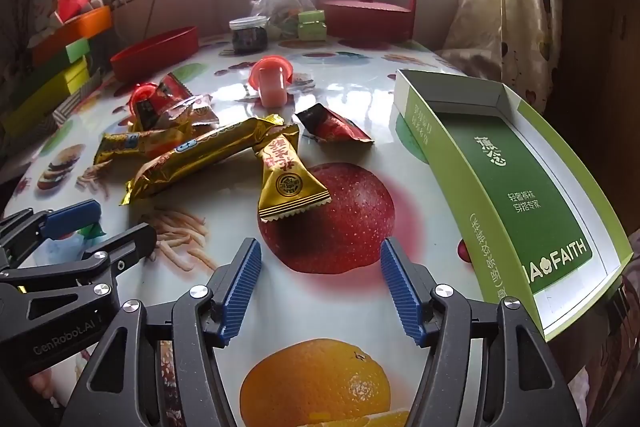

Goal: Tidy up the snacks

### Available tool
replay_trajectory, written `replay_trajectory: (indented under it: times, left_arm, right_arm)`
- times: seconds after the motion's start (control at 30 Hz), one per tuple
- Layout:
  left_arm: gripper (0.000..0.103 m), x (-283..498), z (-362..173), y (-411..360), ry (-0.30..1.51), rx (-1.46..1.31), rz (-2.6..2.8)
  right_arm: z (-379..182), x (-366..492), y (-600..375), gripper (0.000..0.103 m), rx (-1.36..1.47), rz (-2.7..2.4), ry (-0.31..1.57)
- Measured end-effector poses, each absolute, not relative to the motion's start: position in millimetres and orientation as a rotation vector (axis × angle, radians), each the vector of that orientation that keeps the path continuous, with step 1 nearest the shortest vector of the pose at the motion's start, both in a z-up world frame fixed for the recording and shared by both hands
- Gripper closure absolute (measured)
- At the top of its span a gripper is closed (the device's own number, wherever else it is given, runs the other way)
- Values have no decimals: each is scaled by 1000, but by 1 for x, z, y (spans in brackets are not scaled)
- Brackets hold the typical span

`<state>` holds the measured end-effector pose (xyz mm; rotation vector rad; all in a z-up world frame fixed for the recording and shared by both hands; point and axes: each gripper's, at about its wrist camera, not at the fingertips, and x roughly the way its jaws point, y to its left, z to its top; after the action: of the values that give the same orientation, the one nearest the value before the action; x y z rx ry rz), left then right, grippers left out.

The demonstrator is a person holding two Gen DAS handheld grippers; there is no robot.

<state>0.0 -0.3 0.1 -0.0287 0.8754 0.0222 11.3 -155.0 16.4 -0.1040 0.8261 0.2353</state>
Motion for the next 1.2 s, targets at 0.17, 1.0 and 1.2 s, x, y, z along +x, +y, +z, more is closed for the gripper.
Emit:
replay_trajectory:
  times: [0.17,1.0,1.2]
  left_arm:
    - [34,0,0,0,873,-36,22]
    - [32,-3,5,1,844,-32,28]
    - [32,-1,4,2,844,-31,28]
  right_arm:
    - [16,11,-155,40,-107,235,824]
    - [13,12,-152,39,-105,224,793]
    - [13,12,-152,38,-106,224,799]
